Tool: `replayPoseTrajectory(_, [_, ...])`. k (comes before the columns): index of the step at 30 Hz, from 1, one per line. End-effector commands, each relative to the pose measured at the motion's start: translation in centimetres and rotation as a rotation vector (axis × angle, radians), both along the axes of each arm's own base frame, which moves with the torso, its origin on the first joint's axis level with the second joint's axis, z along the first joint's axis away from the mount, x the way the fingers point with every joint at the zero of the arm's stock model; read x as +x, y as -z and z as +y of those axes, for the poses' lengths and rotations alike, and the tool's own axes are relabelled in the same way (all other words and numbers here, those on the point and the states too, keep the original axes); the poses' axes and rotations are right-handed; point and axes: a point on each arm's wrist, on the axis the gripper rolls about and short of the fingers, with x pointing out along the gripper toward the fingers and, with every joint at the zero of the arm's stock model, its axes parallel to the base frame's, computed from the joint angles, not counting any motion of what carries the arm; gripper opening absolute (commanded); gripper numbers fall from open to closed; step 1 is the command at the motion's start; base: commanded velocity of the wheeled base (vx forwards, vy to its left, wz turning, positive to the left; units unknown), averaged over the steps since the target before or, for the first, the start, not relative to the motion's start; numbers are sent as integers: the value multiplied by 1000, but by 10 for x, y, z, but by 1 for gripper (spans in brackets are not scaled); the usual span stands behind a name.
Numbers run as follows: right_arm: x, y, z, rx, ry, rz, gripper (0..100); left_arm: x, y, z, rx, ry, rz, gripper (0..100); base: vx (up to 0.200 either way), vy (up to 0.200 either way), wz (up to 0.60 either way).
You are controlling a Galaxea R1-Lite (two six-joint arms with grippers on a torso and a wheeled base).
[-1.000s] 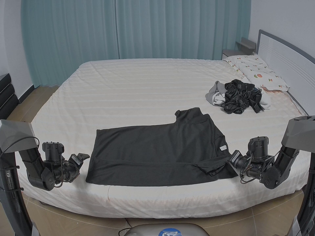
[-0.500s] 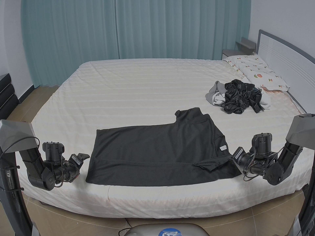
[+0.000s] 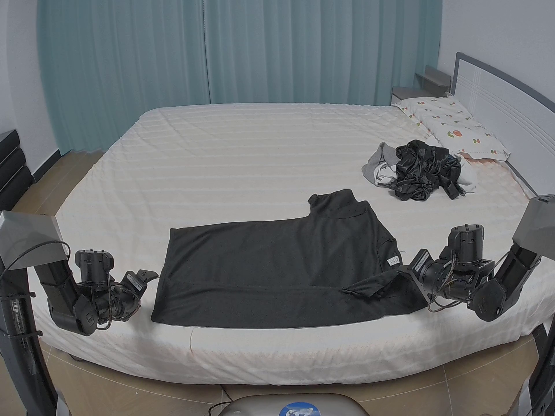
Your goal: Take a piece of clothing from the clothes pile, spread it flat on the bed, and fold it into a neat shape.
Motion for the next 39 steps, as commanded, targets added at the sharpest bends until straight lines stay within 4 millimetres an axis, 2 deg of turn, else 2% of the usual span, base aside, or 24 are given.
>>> replayPoseTrajectory(1, [3,-5,2,8,-6,-22,0,0,1,0,0,1,2,100,0,0,0])
replayPoseTrajectory(9, [-7,-8,4,24,-8,35,0,0,3,-1,-1,3,7,100,0,0,0])
replayPoseTrajectory(13, [-13,-17,-1,24,0,54,0,0,3,-1,-1,3,7,100,0,0,0])
replayPoseTrajectory(17, [-17,-9,-1,21,-29,127,0,0,3,0,0,0,8,100,0,0,0])
replayPoseTrajectory(18, [-17,-1,-1,11,-31,159,0,0,3,-1,0,2,10,100,0,0,0])
replayPoseTrajectory(23, [-21,10,-8,-41,-41,189,0,0,3,-1,-1,3,10,100,0,0,0])
replayPoseTrajectory(24, [-24,20,-13,-96,-64,210,100,0,3,-1,0,2,10,100,0,0,0])
replayPoseTrajectory(29, [-29,35,-16,-187,-109,238,100,0,3,-1,0,2,10,100,0,0,0])
replayPoseTrajectory(34, [-27,33,-17,-229,-99,210,100,0,3,-1,0,2,10,100,0,0,0])
replayPoseTrajectory(39, [-12,29,-21,-220,-55,120,100,0,3,-1,0,2,8,100,0,0,0])
